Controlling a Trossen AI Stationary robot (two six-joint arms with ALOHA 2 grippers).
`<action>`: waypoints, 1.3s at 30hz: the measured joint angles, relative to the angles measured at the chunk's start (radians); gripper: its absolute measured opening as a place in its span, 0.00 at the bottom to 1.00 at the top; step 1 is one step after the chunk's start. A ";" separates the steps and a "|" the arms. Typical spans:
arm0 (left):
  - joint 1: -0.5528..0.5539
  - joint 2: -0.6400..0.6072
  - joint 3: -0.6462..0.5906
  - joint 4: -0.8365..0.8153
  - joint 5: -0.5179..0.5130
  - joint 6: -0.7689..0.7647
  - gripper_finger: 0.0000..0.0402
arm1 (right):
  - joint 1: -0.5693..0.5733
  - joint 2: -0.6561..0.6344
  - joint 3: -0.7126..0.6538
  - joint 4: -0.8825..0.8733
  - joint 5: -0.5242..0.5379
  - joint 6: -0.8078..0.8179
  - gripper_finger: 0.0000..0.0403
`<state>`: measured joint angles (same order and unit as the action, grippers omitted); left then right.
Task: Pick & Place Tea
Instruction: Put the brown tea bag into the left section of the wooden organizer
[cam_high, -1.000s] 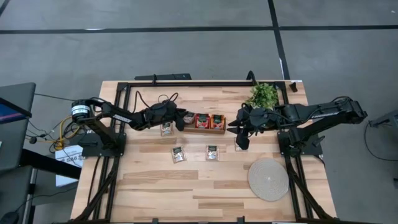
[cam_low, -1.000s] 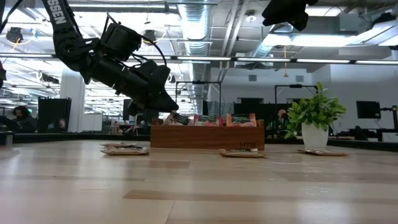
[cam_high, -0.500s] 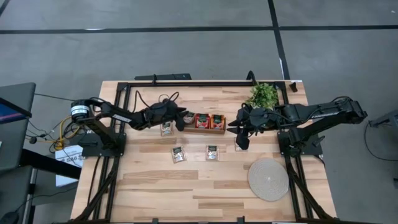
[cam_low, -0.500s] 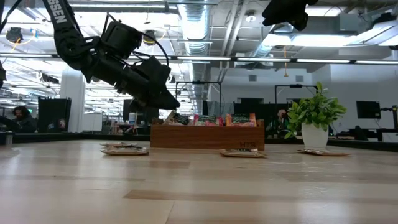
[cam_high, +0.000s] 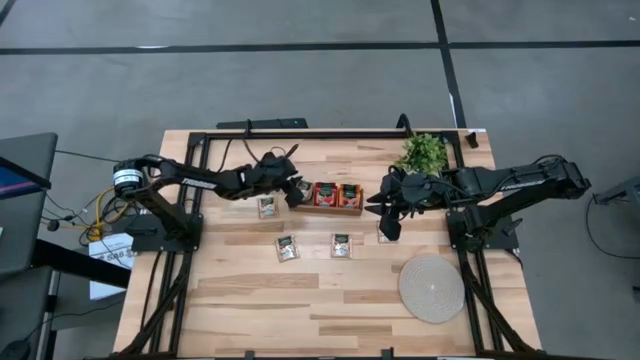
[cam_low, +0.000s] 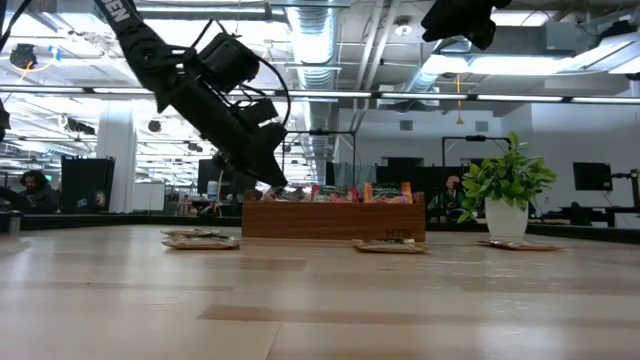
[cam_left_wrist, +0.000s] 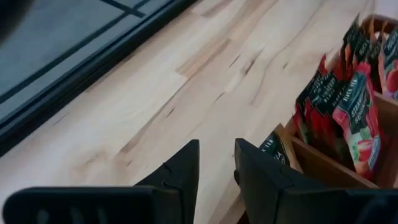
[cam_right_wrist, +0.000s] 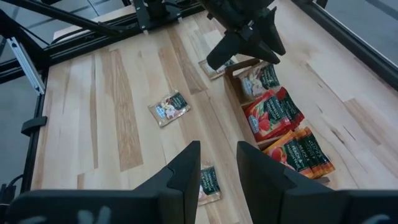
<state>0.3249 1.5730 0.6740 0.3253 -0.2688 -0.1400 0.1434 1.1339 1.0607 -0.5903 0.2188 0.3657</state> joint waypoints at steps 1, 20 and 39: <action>0.002 0.000 0.011 -0.022 0.003 0.010 0.23 | 0.000 0.000 0.000 0.000 0.000 0.000 0.24; 0.017 -0.002 0.149 -0.328 0.106 0.106 0.23 | 0.000 0.000 0.000 -0.001 0.019 -0.033 0.24; 0.107 -0.005 0.258 -0.577 0.275 0.128 0.23 | 0.000 0.000 0.000 -0.002 0.019 -0.037 0.24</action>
<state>0.4316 1.5681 0.9318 -0.2521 0.0058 -0.0116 0.1436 1.1339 1.0607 -0.5922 0.2379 0.3289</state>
